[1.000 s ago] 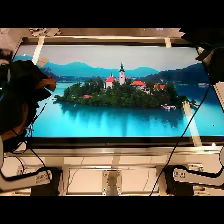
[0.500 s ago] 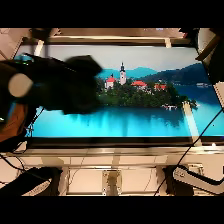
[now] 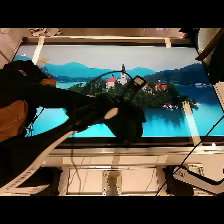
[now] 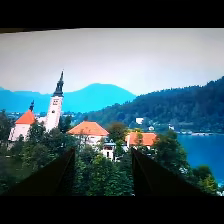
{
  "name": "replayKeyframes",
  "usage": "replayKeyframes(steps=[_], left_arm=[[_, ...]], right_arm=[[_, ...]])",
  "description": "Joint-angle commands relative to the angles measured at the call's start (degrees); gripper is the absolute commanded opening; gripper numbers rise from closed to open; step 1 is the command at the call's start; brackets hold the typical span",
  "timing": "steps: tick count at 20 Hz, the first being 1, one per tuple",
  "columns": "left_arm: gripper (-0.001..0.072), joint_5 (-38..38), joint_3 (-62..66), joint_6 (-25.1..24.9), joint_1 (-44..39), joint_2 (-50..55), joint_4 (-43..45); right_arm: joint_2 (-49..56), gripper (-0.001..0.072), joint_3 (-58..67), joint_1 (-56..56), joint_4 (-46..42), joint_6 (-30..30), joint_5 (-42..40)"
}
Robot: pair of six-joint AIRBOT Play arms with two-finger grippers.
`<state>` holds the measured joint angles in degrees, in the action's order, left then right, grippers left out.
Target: Fold the clothes and pants, and hang the long-sleeved shirts on hangers.
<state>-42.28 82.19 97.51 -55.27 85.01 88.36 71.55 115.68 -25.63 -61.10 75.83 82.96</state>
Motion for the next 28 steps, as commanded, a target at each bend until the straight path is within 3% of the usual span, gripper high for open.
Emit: replayKeyframes(steps=[1, 4, 8, 10, 13, 17, 18, 20, 21, 28], left_arm=[[0.0511, 11.6, 3.7, 3.9, 0.9, 2.2, 0.7], [0.0531, 2.8, 8.1, 3.9, 9.8, -2.5, 7.9], [0.0523, -26.4, 8.0, 3.6, 25.0, -8.8, 15.0], [0.0521, -35.6, 5.6, 3.2, 32.5, -10.6, 15.9], [0.0515, -34.4, -4.6, 2.3, 39.0, -16.9, 14.1], [0.0515, -26.5, -25.6, 3.2, 39.8, -28.7, 12.0], [0.0515, -25.2, -29.6, 4.1, 39.8, -30.8, 9.7], [0.0515, -21.2, -35.7, 4.3, 39.8, -34.3, 3.9], [0.0515, -18.9, -37.6, 4.3, 39.8, -35.5, 1.7], [0.0515, -17.0, -39.3, 4.3, 39.8, -36.5, -0.4]], right_arm=[[2.3, 0.0382, -0.5, -0.1, -0.7, -0.6, 1.4], [4.8, 0.0382, -0.9, -0.1, -1.5, -0.5, 5.3], [4.3, 0.0382, -10.7, 0.0, 0.2, -0.5, 10.0], [1.8, 0.0382, -19.8, 0.0, 2.7, -0.5, 10.2], [-6.4, 0.0382, -37.8, 1.9, 5.3, -2.1, 7.8], [-19.9, 0.041, -62.0, 8.6, 10.5, -4.9, 6.7], [-22.4, 0.0533, -67.4, 11.0, 11.7, -4.9, 6.2], [-25.2, 0.0613, -75.4, 16.2, 12.3, -4.9, 3.4], [-25.3, 0.0709, -78.2, 19.0, 12.5, -4.9, 1.1], [-22.8, 0.0709, -85.6, 39.4, 12.7, -4.8, -16.2]])
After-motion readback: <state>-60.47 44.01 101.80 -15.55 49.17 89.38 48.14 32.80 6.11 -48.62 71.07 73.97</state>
